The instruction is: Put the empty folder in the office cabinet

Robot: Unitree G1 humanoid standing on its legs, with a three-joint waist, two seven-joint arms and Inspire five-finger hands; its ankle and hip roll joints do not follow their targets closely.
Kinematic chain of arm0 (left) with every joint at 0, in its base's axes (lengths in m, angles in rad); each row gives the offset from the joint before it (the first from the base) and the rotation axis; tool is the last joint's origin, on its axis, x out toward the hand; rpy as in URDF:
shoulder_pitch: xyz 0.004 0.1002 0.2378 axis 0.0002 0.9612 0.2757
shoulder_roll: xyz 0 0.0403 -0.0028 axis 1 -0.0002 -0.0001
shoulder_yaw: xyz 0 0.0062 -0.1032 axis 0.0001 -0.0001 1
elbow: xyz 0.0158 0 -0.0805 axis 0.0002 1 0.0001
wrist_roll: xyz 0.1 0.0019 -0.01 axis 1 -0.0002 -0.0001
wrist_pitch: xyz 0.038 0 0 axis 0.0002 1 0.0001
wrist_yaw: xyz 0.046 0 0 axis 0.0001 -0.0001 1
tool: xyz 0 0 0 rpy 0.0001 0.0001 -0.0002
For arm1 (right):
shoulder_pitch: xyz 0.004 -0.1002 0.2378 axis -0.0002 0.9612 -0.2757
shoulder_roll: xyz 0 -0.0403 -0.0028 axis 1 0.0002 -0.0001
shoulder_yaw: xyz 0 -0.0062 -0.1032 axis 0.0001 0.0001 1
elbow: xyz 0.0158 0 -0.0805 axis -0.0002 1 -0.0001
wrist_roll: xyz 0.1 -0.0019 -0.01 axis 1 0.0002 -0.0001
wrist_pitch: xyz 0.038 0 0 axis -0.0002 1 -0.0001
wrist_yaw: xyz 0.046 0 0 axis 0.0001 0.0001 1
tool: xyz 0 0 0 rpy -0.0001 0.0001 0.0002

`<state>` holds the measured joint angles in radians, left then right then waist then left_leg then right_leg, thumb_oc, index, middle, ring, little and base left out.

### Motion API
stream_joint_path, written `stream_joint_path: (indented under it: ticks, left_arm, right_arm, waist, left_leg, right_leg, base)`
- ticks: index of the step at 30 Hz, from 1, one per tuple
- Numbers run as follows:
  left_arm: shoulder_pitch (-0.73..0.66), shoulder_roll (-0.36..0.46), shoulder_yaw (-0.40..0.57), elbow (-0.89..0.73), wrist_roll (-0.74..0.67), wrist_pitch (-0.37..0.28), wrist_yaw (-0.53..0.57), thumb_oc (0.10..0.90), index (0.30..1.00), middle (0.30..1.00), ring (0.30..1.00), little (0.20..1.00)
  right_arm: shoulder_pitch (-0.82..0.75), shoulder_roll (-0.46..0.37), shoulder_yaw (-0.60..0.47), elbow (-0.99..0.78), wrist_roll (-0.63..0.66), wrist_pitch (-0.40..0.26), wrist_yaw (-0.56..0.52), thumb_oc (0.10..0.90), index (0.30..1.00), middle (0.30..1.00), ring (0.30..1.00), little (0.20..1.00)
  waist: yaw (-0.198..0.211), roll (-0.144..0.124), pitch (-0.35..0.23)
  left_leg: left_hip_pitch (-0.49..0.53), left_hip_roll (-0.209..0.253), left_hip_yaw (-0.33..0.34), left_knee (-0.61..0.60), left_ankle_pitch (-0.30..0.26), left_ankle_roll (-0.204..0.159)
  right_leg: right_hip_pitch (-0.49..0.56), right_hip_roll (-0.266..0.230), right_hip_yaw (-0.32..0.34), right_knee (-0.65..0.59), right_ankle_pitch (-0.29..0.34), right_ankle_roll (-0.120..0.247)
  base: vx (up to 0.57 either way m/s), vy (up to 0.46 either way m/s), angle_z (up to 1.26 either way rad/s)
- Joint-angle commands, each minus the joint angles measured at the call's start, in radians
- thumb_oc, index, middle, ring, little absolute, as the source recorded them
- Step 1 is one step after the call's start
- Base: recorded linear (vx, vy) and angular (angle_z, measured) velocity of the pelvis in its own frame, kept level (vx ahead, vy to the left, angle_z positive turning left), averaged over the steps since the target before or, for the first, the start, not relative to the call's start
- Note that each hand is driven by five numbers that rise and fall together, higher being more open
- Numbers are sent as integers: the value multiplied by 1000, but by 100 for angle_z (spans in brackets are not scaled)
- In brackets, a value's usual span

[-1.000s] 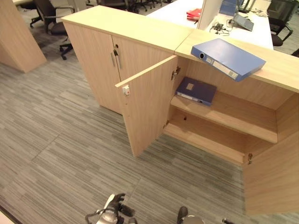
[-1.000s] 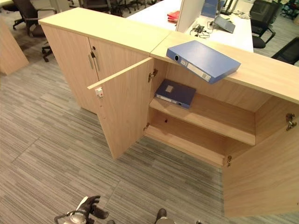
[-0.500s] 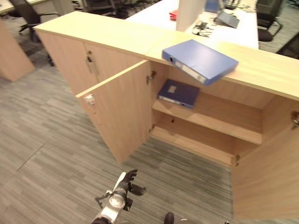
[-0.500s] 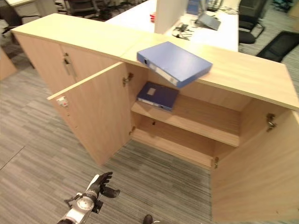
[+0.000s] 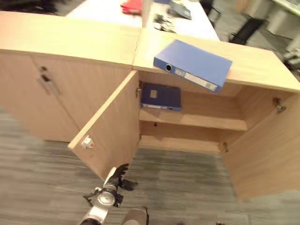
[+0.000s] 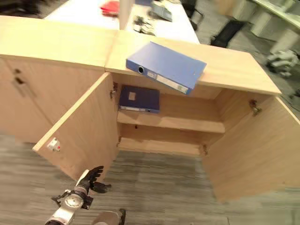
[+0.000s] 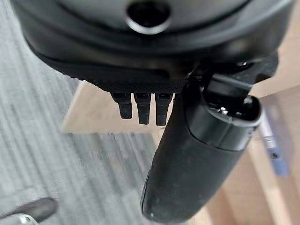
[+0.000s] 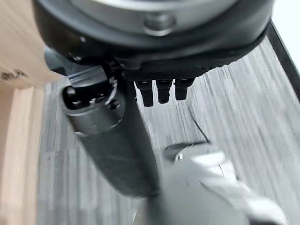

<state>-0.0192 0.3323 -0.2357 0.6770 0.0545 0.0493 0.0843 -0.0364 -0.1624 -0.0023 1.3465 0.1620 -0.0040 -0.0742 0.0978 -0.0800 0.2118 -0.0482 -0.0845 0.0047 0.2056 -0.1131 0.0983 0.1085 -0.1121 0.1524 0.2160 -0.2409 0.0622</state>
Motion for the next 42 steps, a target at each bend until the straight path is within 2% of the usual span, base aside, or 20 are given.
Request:
stream_joint_path:
  ticks: [1, 3, 4, 5, 7, 9, 10, 11, 13, 16, 17, 18, 19, 22, 24, 28, 31, 42]
  left_arm:
    - [1, 3, 10, -116, 16, -56, -4, 800, 900, 900, 900, 900]
    - [7, 5, 17, -109, 16, -54, 0, 800, 900, 900, 900, 900]
    - [19, 4, 17, -95, 19, -54, 6, 800, 900, 900, 900, 900]
    - [19, 4, 18, -95, 19, -54, 6, 800, 900, 900, 900, 900]
    - [48, 3, 34, -92, 26, -49, 9, 800, 900, 900, 900, 900]
    - [61, -1, 51, -98, 24, -49, 8, 800, 900, 900, 900, 900]
    - [63, -2, 53, -86, 19, -49, 6, 800, 900, 900, 900, 900]
    - [63, -2, 53, -86, 19, -49, 6, 800, 900, 900, 900, 900]
    - [59, 1, 37, -72, 21, -45, 5, 800, 900, 900, 900, 900]
    - [52, 3, 24, -71, 18, -44, 8, 800, 900, 900, 900, 900]
    - [43, 1, 15, -73, 14, -47, 12, 800, 900, 900, 900, 900]
    - [42, 1, 15, -73, 14, -47, 12, 800, 900, 900, 900, 900]
    - [23, 5, 0, -70, 8, -52, 16, 800, 900, 900, 900, 900]
    - [5, -4, -1, -66, 3, -52, 20, 800, 900, 900, 900, 900]
    - [8, -16, 10, -58, -2, -48, 23, 800, 900, 900, 900, 900]
    - [10, -25, 28, -55, -11, -48, 28, 800, 900, 900, 900, 900]
    - [10, -27, 33, -55, -14, -50, 32, 800, 900, 900, 900, 900]
    - [28, -41, 75, -44, -22, -51, 42, 800, 900, 900, 900, 900]
  right_arm:
    - [-34, -19, 7, -23, -28, -11, 11, 800, 900, 900, 900, 900]
    - [-33, -19, -2, -31, -29, -13, 14, 800, 900, 900, 900, 900]
    - [-20, -12, 6, -39, -32, -18, 10, 800, 900, 900, 900, 900]
    - [-20, -11, 6, -39, -32, -18, 10, 800, 900, 900, 900, 900]
    - [5, 1, 12, -42, -35, -26, 6, 800, 900, 900, 900, 900]
    - [25, -2, 9, -43, -33, -30, 3, 800, 900, 900, 900, 900]
    - [36, -7, 0, -45, -27, -30, 5, 800, 900, 900, 900, 900]
    - [36, -7, 0, -45, -27, -30, 5, 800, 900, 900, 900, 900]
    - [41, -6, -5, -53, -19, -23, 7, 800, 900, 900, 900, 900]
    - [45, 3, -2, -58, -18, -24, 6, 800, 900, 900, 900, 900]
    - [48, 5, -1, -62, -13, -23, 5, 800, 900, 900, 900, 900]
    - [48, 5, -1, -62, -13, -23, 5, 800, 900, 900, 900, 900]
    - [49, 2, 1, -63, -11, -20, 7, 800, 900, 900, 900, 900]
    - [46, -10, 3, -57, 0, -6, 18, 800, 900, 900, 900, 900]
    - [37, -18, 5, -40, -8, 1, 24, 800, 900, 900, 900, 900]
    - [16, -25, 10, -40, -7, 0, 23, 800, 900, 900, 900, 900]
    - [4, -28, 17, -57, -4, 0, 22, 800, 900, 900, 900, 900]
    - [6, -26, 28, -68, -8, -8, 20, 800, 900, 900, 900, 900]
  waist:
    - [67, 34, -30]
    - [63, 53, -27]
    - [52, 77, -20]
    - [50, 76, -19]
    - [44, 91, -25]
    - [32, 98, -22]
    - [21, 96, -18]
    - [19, 97, -15]
    - [0, 94, 0]
    - [-8, 92, 16]
    - [-15, 87, 30]
    - [-14, 87, 31]
    - [-25, 82, 47]
    - [-29, 77, 52]
    - [-26, 60, 30]
    - [-22, 45, 16]
    - [-20, 37, 12]
    - [-22, 42, -9]
  left_leg:
    - [-70, 64, 9, -216, 182, -96]
    - [-21, 56, 17, -227, 172, -85]
    - [41, 54, 26, -249, 156, -79]
    - [42, 53, 25, -249, 156, -79]
    - [96, 56, 25, -269, 138, -77]
    - [127, 52, -4, -278, 129, -74]
    - [146, 43, -21, -279, 124, -72]
    - [149, 44, -22, -280, 123, -72]
    - [178, 34, -44, -293, 113, -69]
    - [189, 28, -59, -293, 101, -69]
    - [199, 19, -78, -293, 93, -67]
    - [200, 20, -78, -293, 93, -67]
    - [208, 11, -105, -293, 83, -64]
    - [209, 4, -116, -293, 75, -63]
    - [207, -10, -119, -293, 61, -61]
    - [197, -17, -135, -293, 57, -63]
    - [193, -15, -139, -293, 54, -66]
    - [185, 21, -160, -293, 40, -87]
  right_leg:
    - [2, 19, -36, -5, 174, 9]
    - [-72, -19, -69, 178, 268, 11]
    - [-107, -67, -153, 325, 316, -23]
    - [-106, -68, -154, 327, 314, -23]
    - [-148, -102, -234, 389, 294, -38]
    - [-181, -67, -258, 340, 247, -41]
    - [-198, -34, -266, 242, 238, -32]
    - [-194, -34, -268, 240, 238, -32]
    - [-233, -11, -261, 105, 277, -13]
    - [-271, 2, -230, 44, 315, -1]
    - [-299, 12, -181, -8, 352, 9]
    - [-298, 12, -181, -9, 352, 9]
    - [-329, 31, -111, -45, 381, 14]
    - [-310, 23, -90, -87, 399, 22]
    - [-274, 10, -120, -174, 435, 32]
    - [-259, 22, -115, -216, 467, 43]
    - [-249, 25, -120, -226, 468, 41]
    - [-239, 41, -149, -223, 430, 15]
  base:
    - [349, 564, -90]
    - [161, 296, -73]
    - [163, 316, -29]
    - [175, 313, 12]
    - [162, 181, 20]
    - [184, 81, 12]
    - [142, 8, -12]
    - [166, -6, -5]
    - [103, -13, 30]
    - [37, -12, 35]
    - [44, -21, 35]
    - [80, -37, 50]
    - [48, -23, 44]
    - [45, -37, 59]
    - [98, -67, 39]
    - [76, -75, 16]
    - [46, -78, 0]
    - [59, -94, 2]
